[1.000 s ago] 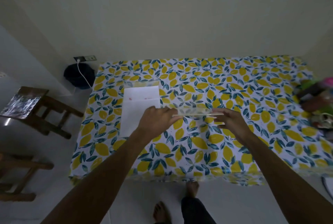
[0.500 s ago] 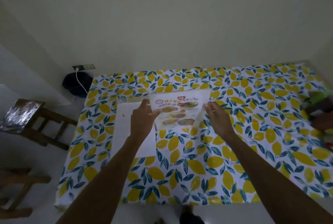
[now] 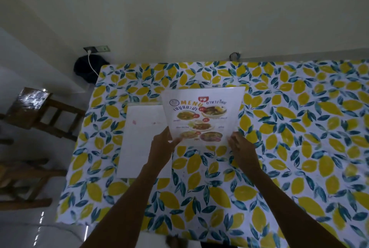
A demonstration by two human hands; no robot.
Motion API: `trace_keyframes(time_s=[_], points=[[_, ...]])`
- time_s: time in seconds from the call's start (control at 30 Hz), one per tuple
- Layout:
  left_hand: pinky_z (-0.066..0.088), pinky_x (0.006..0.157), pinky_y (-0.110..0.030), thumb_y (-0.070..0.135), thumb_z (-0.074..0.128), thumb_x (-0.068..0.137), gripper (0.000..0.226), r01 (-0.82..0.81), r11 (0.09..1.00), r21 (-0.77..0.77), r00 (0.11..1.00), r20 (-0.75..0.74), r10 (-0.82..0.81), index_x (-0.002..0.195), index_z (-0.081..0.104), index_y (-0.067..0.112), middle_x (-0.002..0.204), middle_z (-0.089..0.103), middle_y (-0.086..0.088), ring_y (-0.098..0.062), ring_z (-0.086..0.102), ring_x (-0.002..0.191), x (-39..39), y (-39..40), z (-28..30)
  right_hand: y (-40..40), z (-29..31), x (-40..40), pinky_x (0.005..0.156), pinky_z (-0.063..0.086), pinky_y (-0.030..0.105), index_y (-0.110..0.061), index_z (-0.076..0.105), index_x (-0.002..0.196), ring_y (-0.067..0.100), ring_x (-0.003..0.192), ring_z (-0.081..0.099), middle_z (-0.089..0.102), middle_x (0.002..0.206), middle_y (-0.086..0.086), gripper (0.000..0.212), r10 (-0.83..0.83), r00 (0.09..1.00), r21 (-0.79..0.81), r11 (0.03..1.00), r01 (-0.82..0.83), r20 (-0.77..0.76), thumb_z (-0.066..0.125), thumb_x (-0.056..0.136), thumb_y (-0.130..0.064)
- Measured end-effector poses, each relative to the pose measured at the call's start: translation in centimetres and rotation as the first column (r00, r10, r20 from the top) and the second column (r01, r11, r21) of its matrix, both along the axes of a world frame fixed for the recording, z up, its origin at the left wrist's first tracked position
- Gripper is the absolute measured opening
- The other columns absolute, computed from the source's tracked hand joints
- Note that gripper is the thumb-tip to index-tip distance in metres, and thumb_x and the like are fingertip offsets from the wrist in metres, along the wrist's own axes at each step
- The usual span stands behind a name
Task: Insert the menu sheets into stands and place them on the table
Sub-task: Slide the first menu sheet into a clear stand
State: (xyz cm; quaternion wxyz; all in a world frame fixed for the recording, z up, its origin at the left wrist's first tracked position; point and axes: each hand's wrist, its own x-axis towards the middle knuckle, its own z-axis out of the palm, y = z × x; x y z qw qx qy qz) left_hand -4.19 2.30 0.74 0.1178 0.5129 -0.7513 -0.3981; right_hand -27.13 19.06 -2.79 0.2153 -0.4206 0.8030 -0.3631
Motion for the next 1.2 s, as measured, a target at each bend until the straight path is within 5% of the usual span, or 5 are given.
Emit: trace_keyframes(time_s=[0.23, 0.43, 0.7, 1.0, 1.2], points=[[0.06, 0.076, -0.044, 0.05, 0.068, 0.085, 0.044, 0.011, 1.0, -0.019, 0.995, 0.095, -0.009, 0.119, 0.063, 0.023, 0.1, 0.077, -0.003, -0.02, 0.073, 0.086, -1.0, 0.0, -0.2, -0.8, 0.1, -2.7, 0.055, 0.041, 0.039, -0.02, 0.05, 0.084, 0.014, 0.056, 0.05, 0.048, 0.066, -0.003, 0.021, 0.065, 0.994, 0.074, 0.996, -0.058, -0.091, 0.046, 0.101, -0.031], [0.059, 0.072, -0.046, 0.054, 0.065, 0.082, 0.048, 0.005, 0.999, -0.032, 0.998, 0.069, -0.003, 0.118, 0.062, 0.023, 0.086, 0.076, -0.002, -0.021, 0.072, 0.077, -2.9, -0.8, -0.8, -1.2, 0.8, -3.8, 0.053, 0.036, 0.034, -0.025, 0.046, 0.081, 0.018, 0.063, 0.05, 0.052, 0.069, -0.003, 0.023, 0.023, 0.98, 0.175, 0.985, 0.012, -0.198, 0.043, 0.1, -0.038], [0.057, 0.077, -0.039, 0.046, 0.065, 0.088, 0.045, 0.048, 0.998, -0.044, 0.987, 0.154, -0.041, 0.125, 0.056, 0.022, 0.103, 0.074, -0.002, -0.023, 0.071, 0.089, -3.3, -1.0, -1.2, -1.0, 0.1, -2.9, 0.053, 0.032, 0.031, -0.026, 0.043, 0.084, 0.019, 0.062, 0.047, 0.045, 0.069, -0.006, 0.022, -0.036, 0.969, 0.203, 0.975, 0.087, -0.246, 0.042, 0.101, -0.04], [0.053, 0.08, -0.04, 0.04, 0.069, 0.086, 0.034, 0.048, 0.999, 0.022, 0.996, 0.08, -0.049, 0.108, 0.057, 0.016, 0.104, 0.064, -0.003, -0.024, 0.062, 0.095, -1.5, -1.3, -0.3, -0.8, 1.7, 0.3, 0.071, 0.046, 0.036, -0.008, 0.055, 0.111, 0.036, 0.098, 0.062, 0.065, 0.108, 0.016, 0.028, -0.276, 0.954, 0.184, 0.938, 0.294, -0.12, 0.053, 0.097, -0.032], [0.05, 0.081, -0.038, 0.046, 0.064, 0.089, 0.032, 0.053, 0.998, -0.039, 0.986, 0.159, -0.046, 0.105, 0.055, 0.02, 0.105, 0.063, 0.001, -0.021, 0.062, 0.096, 6.5, -3.1, -0.5, -1.9, 2.3, 6.8, 0.068, 0.049, 0.042, -0.008, 0.051, 0.097, 0.035, 0.085, 0.06, 0.055, 0.089, 0.01, 0.022, -0.317, 0.944, 0.279, 0.902, 0.33, -0.093, 0.047, 0.095, -0.029]])
